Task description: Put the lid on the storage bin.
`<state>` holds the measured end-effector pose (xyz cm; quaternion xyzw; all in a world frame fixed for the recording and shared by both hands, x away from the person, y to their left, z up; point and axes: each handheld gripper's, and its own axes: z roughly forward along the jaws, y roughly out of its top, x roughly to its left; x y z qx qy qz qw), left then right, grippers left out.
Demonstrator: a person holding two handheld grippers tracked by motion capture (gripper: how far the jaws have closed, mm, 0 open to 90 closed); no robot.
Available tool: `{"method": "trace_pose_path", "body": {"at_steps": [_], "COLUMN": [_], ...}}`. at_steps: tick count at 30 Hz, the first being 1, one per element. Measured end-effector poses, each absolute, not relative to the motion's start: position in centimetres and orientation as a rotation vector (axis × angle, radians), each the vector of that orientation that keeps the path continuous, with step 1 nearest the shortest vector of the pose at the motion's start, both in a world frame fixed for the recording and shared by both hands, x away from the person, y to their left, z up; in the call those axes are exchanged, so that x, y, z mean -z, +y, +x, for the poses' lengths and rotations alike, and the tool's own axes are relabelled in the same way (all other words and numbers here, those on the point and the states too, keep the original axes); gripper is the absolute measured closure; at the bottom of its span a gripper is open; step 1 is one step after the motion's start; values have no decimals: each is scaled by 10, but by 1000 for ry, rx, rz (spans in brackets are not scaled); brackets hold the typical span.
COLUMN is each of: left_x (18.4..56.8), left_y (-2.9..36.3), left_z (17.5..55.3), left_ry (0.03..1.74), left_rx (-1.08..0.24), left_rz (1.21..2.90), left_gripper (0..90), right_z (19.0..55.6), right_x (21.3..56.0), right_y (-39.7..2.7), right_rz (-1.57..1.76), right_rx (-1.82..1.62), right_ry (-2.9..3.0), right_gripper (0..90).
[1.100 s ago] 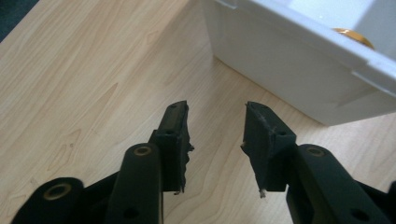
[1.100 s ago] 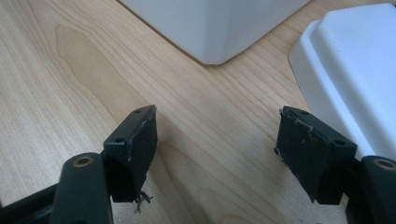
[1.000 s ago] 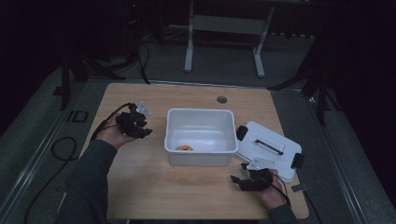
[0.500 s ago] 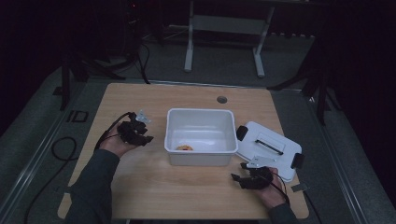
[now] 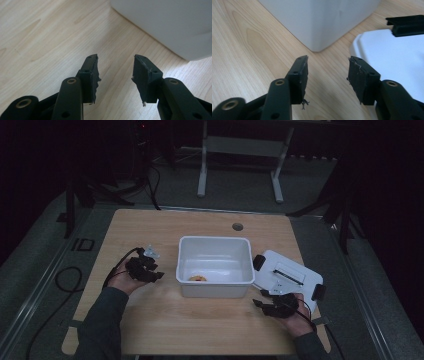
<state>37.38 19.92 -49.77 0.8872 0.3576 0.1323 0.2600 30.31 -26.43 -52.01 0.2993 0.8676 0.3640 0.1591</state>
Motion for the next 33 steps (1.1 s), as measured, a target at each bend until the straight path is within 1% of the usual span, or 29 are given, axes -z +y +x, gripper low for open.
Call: {"method": "trace_pose_path", "body": {"at_steps": [8,13,23,26,33], "left_x": [505,509,518,521,527], "left_y": [202,201,199,199,200], "left_z": [370,368,365,364,362], "left_ry": [963,945,924,917,926], "left_rx": [-338,-327,-305,-303,-294], "left_rz": [2380,2361,2355,2357,2348], "left_gripper": [540,533,519,517,516], "right_z": [306,306,311,313,321], "right_x": [511,506,488,482,469], "right_y": [-276,-282,-293,-297,-307], "right_rz": [855,833,793,790,792], "right_rx": [-954,-907,-827,-809,-758], "right_ry": [2482,2479,2461,2451,2440], "right_gripper": [559,564,530,505,505]}}
